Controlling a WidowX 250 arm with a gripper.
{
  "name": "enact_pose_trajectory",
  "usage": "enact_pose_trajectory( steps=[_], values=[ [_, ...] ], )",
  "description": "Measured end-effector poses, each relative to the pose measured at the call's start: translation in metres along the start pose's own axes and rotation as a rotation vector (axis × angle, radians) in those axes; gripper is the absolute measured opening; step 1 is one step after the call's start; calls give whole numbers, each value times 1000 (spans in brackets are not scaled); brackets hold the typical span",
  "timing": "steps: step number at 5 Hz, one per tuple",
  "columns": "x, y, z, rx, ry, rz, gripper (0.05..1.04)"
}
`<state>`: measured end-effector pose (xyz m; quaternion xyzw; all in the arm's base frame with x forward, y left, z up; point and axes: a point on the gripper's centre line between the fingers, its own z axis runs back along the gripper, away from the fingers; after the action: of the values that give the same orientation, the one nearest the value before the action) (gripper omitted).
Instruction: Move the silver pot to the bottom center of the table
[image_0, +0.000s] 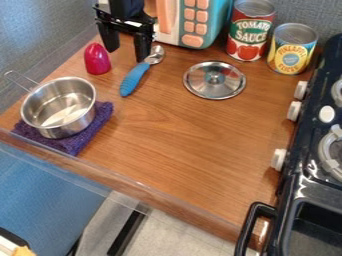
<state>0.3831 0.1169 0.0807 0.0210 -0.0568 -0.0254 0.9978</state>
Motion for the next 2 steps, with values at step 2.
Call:
enact_pose_trajectory(
  steps=[2],
  values=[
    [-22,-14,-9,-50,44,-8,1000]
  ],
)
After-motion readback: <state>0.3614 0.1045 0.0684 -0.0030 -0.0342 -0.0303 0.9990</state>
